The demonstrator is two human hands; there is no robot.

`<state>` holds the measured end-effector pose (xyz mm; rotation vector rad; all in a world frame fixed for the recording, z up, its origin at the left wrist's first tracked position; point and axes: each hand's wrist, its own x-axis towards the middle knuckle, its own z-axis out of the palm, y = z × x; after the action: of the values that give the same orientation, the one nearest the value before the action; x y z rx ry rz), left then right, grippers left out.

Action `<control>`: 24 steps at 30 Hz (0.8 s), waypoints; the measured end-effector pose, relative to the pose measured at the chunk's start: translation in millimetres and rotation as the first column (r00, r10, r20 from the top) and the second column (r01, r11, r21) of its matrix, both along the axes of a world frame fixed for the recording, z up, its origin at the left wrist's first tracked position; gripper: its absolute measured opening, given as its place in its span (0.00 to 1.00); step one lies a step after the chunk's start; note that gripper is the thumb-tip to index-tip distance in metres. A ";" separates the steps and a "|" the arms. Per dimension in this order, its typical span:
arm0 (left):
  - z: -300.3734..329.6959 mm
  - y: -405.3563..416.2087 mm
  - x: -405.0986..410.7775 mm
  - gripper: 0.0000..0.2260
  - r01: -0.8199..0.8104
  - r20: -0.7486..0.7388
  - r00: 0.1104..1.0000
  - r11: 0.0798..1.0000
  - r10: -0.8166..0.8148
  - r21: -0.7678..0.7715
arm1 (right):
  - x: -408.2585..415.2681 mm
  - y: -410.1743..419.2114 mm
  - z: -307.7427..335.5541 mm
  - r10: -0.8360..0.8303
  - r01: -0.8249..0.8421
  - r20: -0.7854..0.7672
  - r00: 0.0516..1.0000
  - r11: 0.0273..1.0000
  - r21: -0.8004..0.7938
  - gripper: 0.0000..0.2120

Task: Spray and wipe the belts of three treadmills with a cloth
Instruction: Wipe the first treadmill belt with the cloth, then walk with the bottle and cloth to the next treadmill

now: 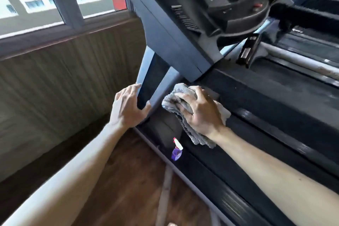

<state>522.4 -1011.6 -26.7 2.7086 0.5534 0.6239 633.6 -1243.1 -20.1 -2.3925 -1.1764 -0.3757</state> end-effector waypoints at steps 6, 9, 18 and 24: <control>-117.9 28.9 34.2 0.31 0.097 -0.105 0.990 0.995 -0.099 -0.025 | 28.2 19.5 -94.2 -0.073 0.072 -0.008 0.997 0.994 -0.088 0.19; -185.4 35.7 46.1 0.31 0.143 -0.145 0.979 0.989 -0.146 -0.031 | 41.3 30.8 -149.4 -0.117 0.111 -0.031 0.993 0.983 -0.146 0.20; -340.7 16.5 96.3 0.32 0.157 -0.119 0.978 0.978 -0.173 -0.135 | 82.9 29.3 -300.6 -0.258 0.242 -0.052 0.965 0.946 -0.214 0.20; -452.1 -14.3 115.7 0.37 0.196 -0.166 0.960 0.962 -0.228 -0.189 | 101.0 13.8 -397.9 -0.305 0.296 -0.010 0.952 0.930 -0.219 0.16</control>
<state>638.1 -1025.9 -478.8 2.6286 0.3339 0.2558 734.6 -1229.4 -418.0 -2.7657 -0.8671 -0.3003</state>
